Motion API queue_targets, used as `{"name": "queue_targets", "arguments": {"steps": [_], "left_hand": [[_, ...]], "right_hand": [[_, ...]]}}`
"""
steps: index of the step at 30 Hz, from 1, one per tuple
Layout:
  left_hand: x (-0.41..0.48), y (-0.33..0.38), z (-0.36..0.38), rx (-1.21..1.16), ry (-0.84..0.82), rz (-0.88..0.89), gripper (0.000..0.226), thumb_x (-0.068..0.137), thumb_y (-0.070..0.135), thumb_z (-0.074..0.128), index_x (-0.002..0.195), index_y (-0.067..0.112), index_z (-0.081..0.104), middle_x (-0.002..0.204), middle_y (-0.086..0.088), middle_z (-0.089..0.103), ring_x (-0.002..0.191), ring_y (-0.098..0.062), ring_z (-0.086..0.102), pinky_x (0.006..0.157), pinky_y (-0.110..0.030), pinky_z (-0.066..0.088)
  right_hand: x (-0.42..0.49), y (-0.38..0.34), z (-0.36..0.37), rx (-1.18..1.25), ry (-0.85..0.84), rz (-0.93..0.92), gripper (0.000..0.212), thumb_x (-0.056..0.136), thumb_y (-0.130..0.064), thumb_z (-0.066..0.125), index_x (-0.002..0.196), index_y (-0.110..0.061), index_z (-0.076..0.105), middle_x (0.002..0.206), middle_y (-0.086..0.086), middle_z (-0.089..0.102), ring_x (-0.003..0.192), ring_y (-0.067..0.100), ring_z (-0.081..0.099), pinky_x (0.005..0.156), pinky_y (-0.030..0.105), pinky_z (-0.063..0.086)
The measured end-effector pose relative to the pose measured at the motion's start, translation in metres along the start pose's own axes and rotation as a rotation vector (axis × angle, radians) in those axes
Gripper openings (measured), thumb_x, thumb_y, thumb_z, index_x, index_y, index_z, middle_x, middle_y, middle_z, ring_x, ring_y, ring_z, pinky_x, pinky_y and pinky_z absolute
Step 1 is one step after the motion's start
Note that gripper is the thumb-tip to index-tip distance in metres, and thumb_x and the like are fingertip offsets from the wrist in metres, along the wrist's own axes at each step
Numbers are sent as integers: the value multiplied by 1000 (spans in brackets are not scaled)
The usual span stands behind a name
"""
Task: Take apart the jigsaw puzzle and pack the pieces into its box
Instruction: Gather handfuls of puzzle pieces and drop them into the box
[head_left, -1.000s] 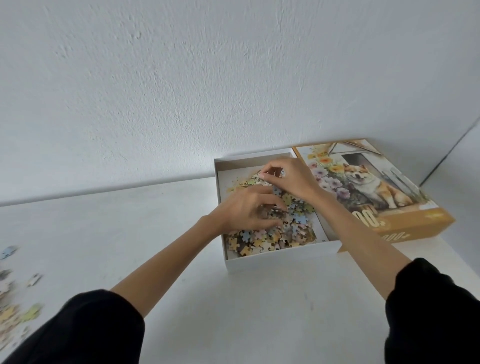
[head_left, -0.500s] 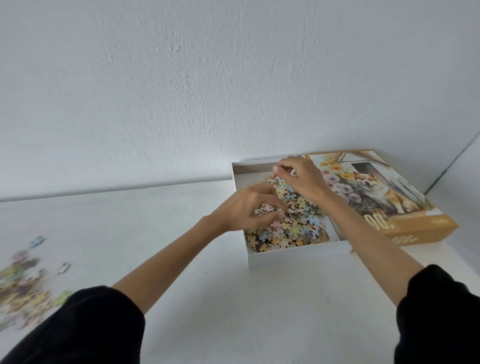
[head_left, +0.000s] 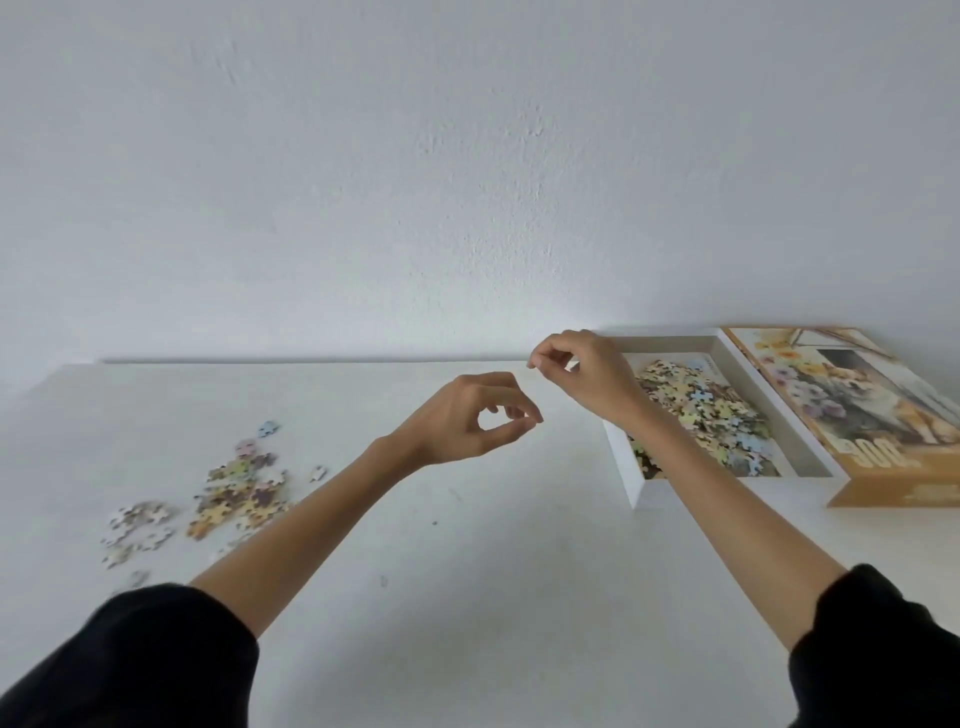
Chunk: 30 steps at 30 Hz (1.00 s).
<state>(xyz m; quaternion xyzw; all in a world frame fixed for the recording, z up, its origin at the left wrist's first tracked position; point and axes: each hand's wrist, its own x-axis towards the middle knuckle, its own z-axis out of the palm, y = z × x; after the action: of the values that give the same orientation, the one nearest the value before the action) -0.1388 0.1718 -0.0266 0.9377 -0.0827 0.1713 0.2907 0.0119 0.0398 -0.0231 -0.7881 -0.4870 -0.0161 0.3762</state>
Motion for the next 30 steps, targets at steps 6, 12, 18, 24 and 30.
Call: {"name": "queue_targets", "arguments": {"steps": [6,12,18,24,30], "left_hand": [[-77,-27,-55,58,-7,-55,24,87,36,53,94,20,70,88,5,64,77,-2,60,72,-29,51],[-165,-72,-101,129,7,-155,29,87,43,50,94,23,70,88,12,61,77,2,60,68,-26,52],[-241,-118,-118,180,51,-260,33,87,46,49,100,24,69,101,7,60,93,-8,57,80,-31,50],[-275,-140,-111,165,65,-313,37,87,46,47,113,26,64,119,7,54,114,-7,50,97,-29,42],[-271,-147,-113,142,80,-302,34,87,46,49,116,31,59,115,10,52,108,-4,50,94,-33,43]], "right_hand": [[-1,-73,66,51,-37,11,13,86,-22,57,78,-29,65,84,-8,67,79,6,57,71,29,46],[-15,-133,141,91,-121,1,11,87,-24,56,81,-26,66,82,-7,66,80,8,55,68,25,43],[-38,-159,206,116,-187,-18,8,85,-27,61,91,-27,66,87,-7,61,88,8,51,71,24,41],[-54,-160,234,6,-165,-11,34,78,-39,68,109,-27,66,101,-5,53,101,10,43,88,29,36],[-54,-159,235,42,-87,29,32,80,-30,68,109,-18,67,97,-7,55,95,8,43,76,12,31]]}}
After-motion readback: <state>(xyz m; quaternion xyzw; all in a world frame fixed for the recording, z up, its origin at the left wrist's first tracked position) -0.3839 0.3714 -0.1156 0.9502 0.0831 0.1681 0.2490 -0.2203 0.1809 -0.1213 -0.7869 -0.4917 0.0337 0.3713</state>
